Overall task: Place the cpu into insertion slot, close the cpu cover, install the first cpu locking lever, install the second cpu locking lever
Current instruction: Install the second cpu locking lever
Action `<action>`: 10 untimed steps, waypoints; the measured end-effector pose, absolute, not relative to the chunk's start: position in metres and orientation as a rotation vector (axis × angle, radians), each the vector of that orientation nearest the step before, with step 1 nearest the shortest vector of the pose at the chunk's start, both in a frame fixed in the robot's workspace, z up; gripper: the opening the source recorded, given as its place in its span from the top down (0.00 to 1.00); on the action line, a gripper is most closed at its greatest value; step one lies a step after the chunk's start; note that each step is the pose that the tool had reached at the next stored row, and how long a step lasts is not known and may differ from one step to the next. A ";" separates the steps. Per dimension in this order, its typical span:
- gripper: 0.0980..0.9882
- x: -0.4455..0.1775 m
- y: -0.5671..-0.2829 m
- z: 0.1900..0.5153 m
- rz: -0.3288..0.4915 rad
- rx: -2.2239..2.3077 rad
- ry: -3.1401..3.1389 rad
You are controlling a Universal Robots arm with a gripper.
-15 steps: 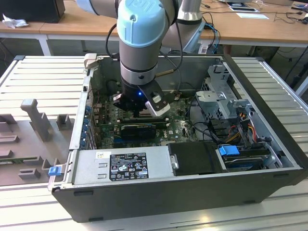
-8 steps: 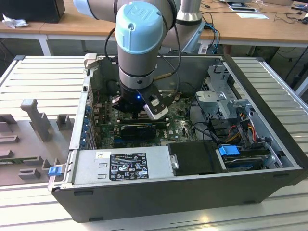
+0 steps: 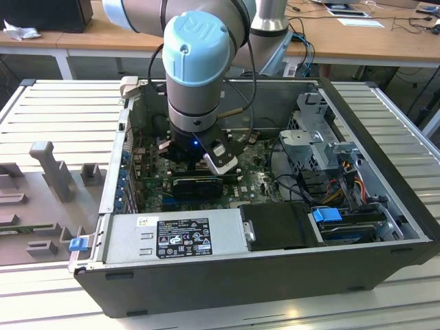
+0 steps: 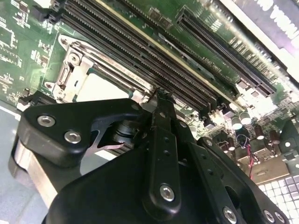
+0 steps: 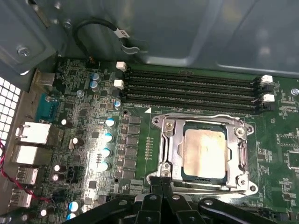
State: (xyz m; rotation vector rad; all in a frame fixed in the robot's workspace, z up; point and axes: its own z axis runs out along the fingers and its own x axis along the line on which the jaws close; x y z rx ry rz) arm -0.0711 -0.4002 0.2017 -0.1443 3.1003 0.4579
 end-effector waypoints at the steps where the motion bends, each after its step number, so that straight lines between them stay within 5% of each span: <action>1: 0.99 -0.073 -0.400 0.202 0.468 -0.145 3.098; 10: 0.99 -0.075 -0.400 0.198 0.491 -0.145 3.094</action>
